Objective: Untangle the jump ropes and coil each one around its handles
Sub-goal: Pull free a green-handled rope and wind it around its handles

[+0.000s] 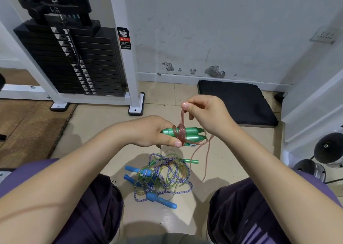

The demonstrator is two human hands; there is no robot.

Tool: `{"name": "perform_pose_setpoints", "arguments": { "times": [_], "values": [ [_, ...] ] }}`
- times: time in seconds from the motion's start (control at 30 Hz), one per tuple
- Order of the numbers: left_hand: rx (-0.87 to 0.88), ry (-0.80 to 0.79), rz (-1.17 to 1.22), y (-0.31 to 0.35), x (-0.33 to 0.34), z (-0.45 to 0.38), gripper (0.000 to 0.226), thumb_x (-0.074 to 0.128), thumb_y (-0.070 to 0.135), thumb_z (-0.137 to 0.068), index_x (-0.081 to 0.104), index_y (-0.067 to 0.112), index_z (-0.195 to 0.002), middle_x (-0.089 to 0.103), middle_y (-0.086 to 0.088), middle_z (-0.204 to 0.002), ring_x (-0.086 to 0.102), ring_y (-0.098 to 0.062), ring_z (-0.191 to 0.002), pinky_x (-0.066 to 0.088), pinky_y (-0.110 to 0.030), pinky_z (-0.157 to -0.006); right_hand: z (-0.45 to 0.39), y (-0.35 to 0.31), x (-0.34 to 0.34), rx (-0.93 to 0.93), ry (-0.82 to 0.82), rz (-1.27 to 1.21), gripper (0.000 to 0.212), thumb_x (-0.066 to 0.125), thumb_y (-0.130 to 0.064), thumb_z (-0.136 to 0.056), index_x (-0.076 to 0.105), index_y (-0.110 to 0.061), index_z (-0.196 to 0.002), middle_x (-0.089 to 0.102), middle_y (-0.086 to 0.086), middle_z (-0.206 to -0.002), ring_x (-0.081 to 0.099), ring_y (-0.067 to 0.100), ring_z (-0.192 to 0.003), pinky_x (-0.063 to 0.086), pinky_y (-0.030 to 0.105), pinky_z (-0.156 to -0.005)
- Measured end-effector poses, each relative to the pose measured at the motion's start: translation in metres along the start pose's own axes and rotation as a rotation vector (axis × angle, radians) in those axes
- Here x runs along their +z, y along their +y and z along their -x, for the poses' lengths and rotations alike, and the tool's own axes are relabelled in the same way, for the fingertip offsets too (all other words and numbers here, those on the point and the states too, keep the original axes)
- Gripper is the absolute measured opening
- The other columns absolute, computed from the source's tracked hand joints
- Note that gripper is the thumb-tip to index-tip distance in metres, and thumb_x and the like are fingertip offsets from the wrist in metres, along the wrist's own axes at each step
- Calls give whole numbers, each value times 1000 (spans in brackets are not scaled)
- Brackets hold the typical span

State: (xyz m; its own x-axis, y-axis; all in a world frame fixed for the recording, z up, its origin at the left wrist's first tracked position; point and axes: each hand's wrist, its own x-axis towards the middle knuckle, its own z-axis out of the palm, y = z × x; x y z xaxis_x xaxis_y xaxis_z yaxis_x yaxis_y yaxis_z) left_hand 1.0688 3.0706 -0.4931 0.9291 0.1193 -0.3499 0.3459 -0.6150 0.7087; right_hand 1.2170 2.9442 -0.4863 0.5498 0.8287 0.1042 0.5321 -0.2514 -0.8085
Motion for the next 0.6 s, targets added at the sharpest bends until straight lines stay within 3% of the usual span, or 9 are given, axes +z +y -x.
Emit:
{"name": "perform_pose_setpoints", "arguments": {
  "times": [0.1, 0.17, 0.27, 0.33, 0.4, 0.5, 0.6],
  "values": [
    [7, 44, 55, -6, -1, 2, 21, 71, 36, -88, 67, 16, -92, 58, 15, -57, 52, 1, -47, 39, -12, -51, -1, 0, 1, 35, -23, -7, 12, 71, -24, -88, 75, -14, -87, 67, 2, -65, 51, -1, -50, 41, 15, -54],
    [11, 46, 36, -11, -1, 2, 23, 72, 39, -87, 68, 18, -94, 61, 8, -65, 54, -6, -48, 43, -20, -54, 0, -1, 1, 58, -49, -55, 9, 74, -18, -85, 73, -13, -91, 68, 7, -70, 55, -1, -53, 45, 18, -57],
    [18, 53, 39, -16, 0, 3, 23, 71, 40, -87, 69, 18, -94, 64, 2, -69, 56, -11, -50, 44, -23, -56, 0, -3, 2, 83, -102, -129, 11, 75, -11, -83, 65, -11, -87, 64, 7, -71, 53, 3, -54, 41, 17, -53],
    [27, 68, 61, -17, -2, 4, 20, 71, 38, -88, 67, 19, -91, 64, 2, -66, 55, -11, -49, 44, -22, -54, 0, -2, 4, 90, -130, -150, 11, 76, -12, -82, 65, -10, -83, 62, 5, -72, 52, 8, -62, 42, 21, -58],
    [30, 87, 80, -19, -5, 5, 17, 70, 37, -88, 64, 21, -87, 64, 2, -64, 55, -11, -48, 43, -22, -53, -1, -1, 5, 113, -145, -167, 12, 74, -18, -85, 68, -9, -82, 63, 2, -72, 53, 9, -65, 44, 25, -63],
    [32, 112, 97, -20, -8, 5, 26, 68, 40, -89, 65, 15, -95, 63, 3, -64, 56, -13, -50, 45, -24, -57, 1, -4, 3, 155, -165, -171, 26, 65, -35, -92, 73, -14, -79, 67, -7, -70, 58, 3, -64, 45, 22, -65],
    [28, 108, 104, -20, -10, 6, 31, 67, 40, -90, 65, 10, -96, 63, 3, -62, 55, -14, -50, 45, -24, -58, 2, -6, 0, 162, -206, -179, 32, 60, -44, -92, 77, -17, -88, 74, -1, -86, 68, 13, -82, 52, 32, -79]
  ]
}}
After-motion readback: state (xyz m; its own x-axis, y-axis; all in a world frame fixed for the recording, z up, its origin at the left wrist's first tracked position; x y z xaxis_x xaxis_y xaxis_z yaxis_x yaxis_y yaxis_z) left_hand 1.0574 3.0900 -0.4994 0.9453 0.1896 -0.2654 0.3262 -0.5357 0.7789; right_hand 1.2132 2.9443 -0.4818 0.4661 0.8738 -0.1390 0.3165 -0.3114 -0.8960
